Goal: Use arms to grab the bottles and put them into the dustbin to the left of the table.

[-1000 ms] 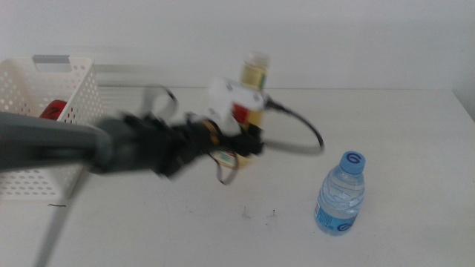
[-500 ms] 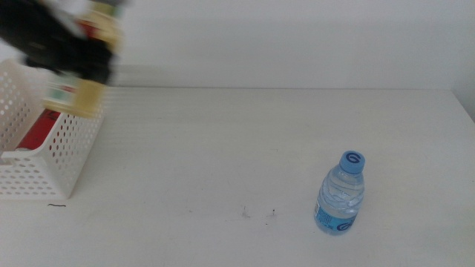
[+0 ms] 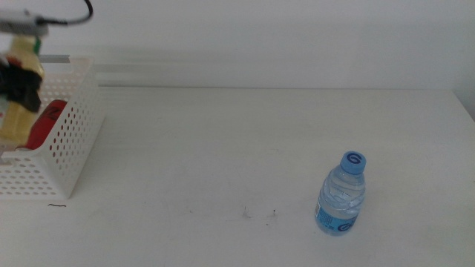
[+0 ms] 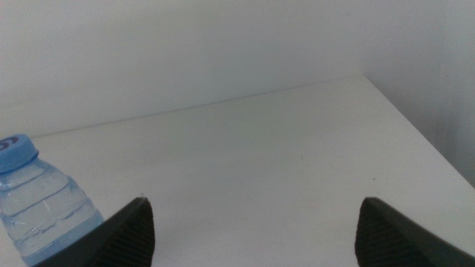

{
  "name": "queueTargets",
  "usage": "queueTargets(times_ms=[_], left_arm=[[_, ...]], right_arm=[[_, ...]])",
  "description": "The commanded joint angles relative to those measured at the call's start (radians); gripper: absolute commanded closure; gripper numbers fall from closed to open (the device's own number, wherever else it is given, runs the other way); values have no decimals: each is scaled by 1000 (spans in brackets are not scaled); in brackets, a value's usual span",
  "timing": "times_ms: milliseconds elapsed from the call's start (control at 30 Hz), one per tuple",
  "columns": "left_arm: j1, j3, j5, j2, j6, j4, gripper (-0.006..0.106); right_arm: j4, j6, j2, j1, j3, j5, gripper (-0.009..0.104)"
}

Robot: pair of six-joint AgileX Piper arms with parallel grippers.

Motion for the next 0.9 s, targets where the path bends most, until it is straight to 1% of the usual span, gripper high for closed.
queueTargets(times_ms=[0,100,167,233,300,400,433,467,500,533,567,667,800,867], left_arm=[[2,-16,-44,26,29,-18,102],[2,-16,-49,70,29,-8,101],[2,-16,-56,93,29,-5,98],[2,-16,-63,108,29,-5,94],[2,-16,-65,121,29,-5,86],[2,-16,-65,126,29,-12,66],[2,-16,-65,126,29,-12,56],[2,-16,-65,126,33,-12,46],[2,-16,-62,121,48,-12,23],[2,-16,-57,114,48,-14,13],[2,-16,-49,108,48,-23,7],[-3,-16,-37,67,55,-74,7],[-36,8,-47,-43,55,-79,7],[-61,61,-93,-123,55,-100,7]], right_arm=[[-10,-7,-5,-6,4,-8,4],[-10,-7,-5,-6,4,-8,4],[-10,-7,-5,-6,4,-8,4],[-10,-7,-5,-6,4,-8,4],[-10,-7,-5,-6,4,-8,4],[-10,-7,-5,-6,4,-8,4],[-10,-7,-5,-6,4,-8,4],[-10,-7,-5,-6,4,-8,4],[-10,-7,-5,-6,4,-8,4],[-10,-7,-5,-6,4,-8,4],[-10,-7,-5,-6,4,-8,4],[-10,-7,-5,-6,4,-8,4],[-10,-7,-5,-6,4,-8,4],[-10,-7,-5,-6,4,-8,4]])
